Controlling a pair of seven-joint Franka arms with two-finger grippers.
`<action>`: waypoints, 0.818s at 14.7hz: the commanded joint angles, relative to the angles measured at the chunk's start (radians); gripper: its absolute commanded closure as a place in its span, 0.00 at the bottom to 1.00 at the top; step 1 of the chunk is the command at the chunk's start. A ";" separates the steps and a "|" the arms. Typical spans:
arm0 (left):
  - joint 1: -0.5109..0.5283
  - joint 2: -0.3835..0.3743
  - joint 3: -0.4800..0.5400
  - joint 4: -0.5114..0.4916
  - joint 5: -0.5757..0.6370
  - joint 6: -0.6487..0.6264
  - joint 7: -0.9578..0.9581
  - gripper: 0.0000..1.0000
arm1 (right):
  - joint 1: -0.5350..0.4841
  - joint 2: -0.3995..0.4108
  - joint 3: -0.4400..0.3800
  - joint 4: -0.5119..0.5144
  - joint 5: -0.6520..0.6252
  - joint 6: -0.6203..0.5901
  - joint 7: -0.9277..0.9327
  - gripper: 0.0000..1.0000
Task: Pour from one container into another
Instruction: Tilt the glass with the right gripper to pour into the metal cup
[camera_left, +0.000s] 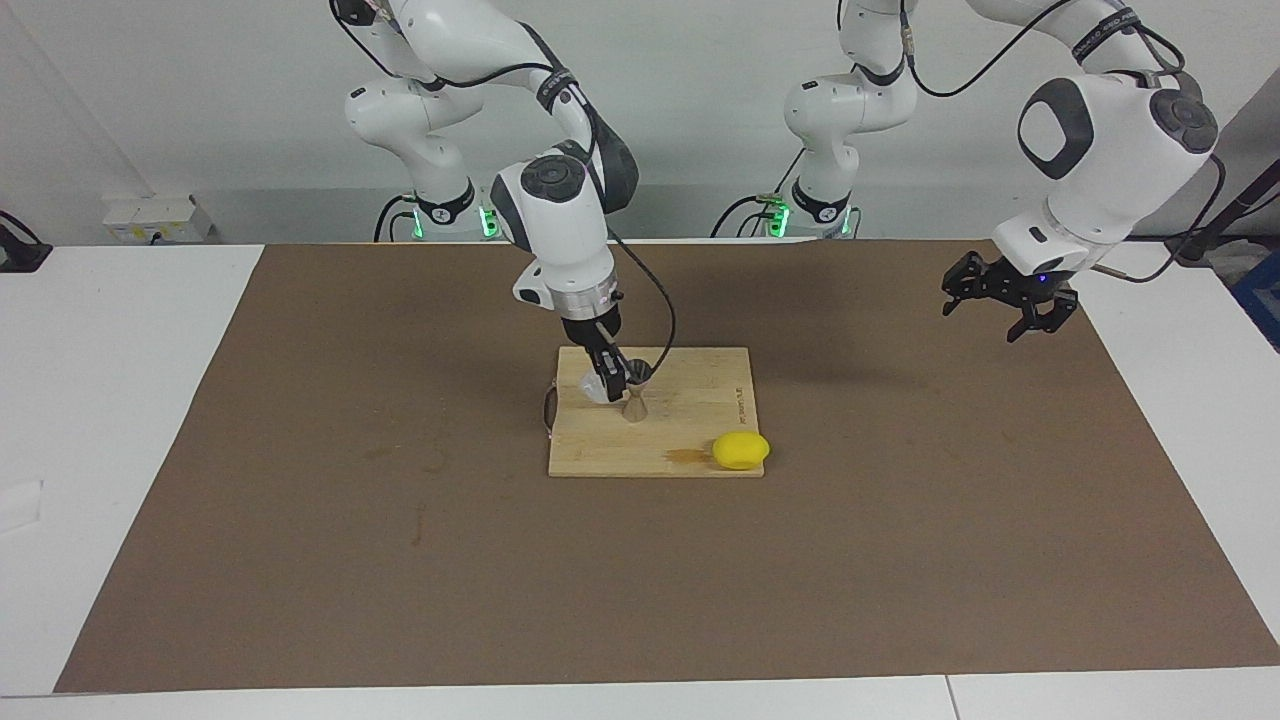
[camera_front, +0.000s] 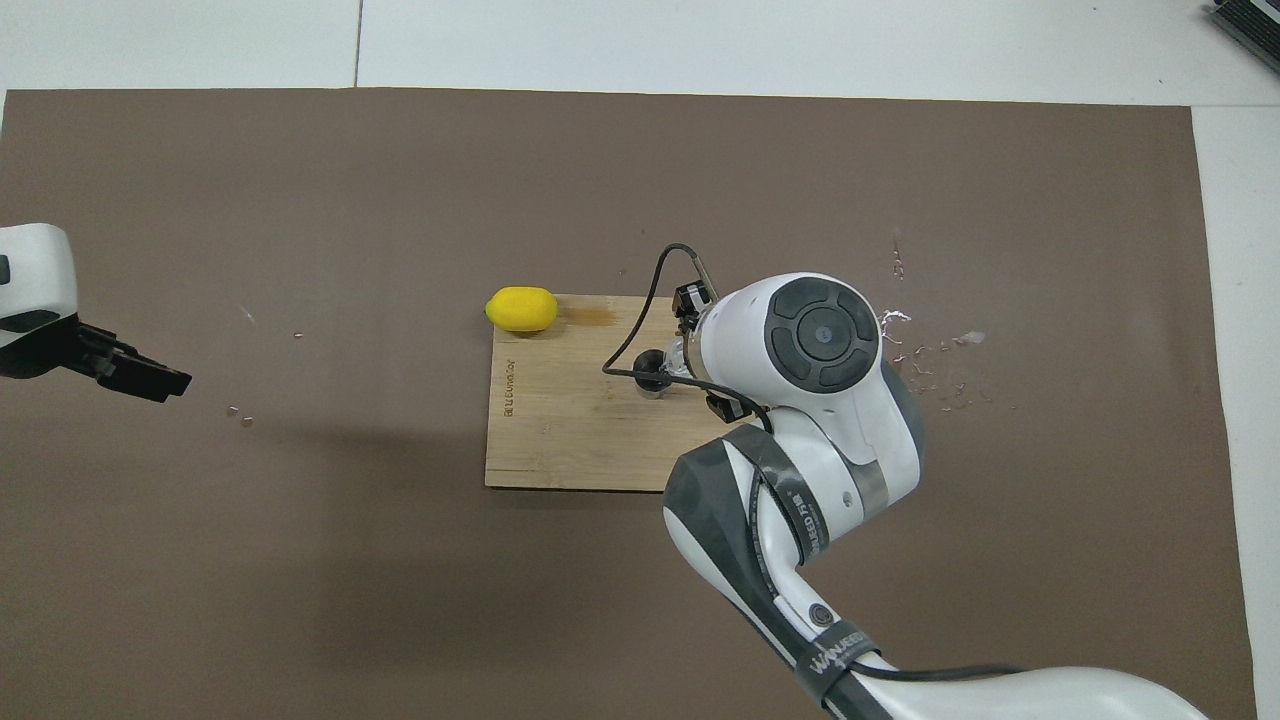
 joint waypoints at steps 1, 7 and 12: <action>0.011 -0.010 0.000 0.006 -0.010 -0.003 -0.002 0.00 | 0.020 0.009 -0.003 0.024 -0.054 -0.022 0.043 1.00; 0.028 -0.022 0.002 0.064 -0.004 -0.010 -0.007 0.00 | 0.009 0.009 0.002 0.024 -0.034 -0.021 0.050 1.00; 0.083 -0.024 0.003 0.235 -0.002 -0.113 -0.010 0.00 | -0.006 0.011 0.000 0.024 0.061 -0.007 0.065 1.00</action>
